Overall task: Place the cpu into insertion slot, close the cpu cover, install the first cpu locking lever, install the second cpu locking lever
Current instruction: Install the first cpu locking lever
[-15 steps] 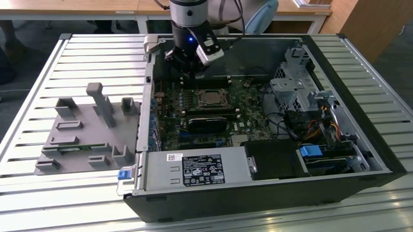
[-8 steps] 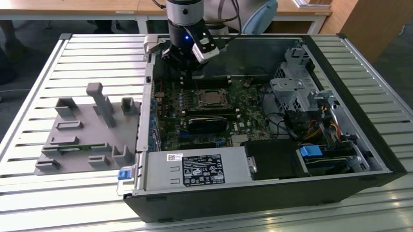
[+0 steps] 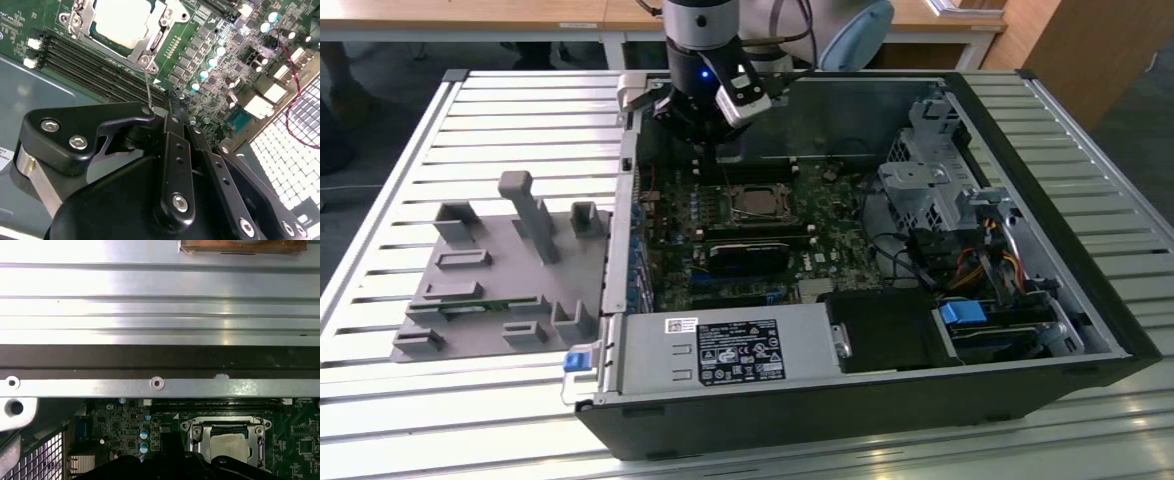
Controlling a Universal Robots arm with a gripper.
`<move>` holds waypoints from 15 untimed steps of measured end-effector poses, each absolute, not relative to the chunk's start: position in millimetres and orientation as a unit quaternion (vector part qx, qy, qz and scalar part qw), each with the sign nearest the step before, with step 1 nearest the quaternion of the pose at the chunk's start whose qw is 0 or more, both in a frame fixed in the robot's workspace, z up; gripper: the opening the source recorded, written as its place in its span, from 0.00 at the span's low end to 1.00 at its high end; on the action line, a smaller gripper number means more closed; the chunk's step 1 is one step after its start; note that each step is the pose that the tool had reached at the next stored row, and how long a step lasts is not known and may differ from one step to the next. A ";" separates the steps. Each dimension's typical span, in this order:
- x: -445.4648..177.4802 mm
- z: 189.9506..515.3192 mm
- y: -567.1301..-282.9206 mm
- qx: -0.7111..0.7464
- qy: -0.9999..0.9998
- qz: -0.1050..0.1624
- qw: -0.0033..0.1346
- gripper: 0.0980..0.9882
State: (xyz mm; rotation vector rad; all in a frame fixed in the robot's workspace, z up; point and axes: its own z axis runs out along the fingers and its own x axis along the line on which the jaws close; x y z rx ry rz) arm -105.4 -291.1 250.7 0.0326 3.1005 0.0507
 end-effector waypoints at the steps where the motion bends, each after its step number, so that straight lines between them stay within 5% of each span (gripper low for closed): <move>1: -104.6 250.6 -290.5 0.010 1.000 0.016 0.020 0.01; 15: -82.1 249.6 -286.7 0.011 1.000 0.016 0.020 0.01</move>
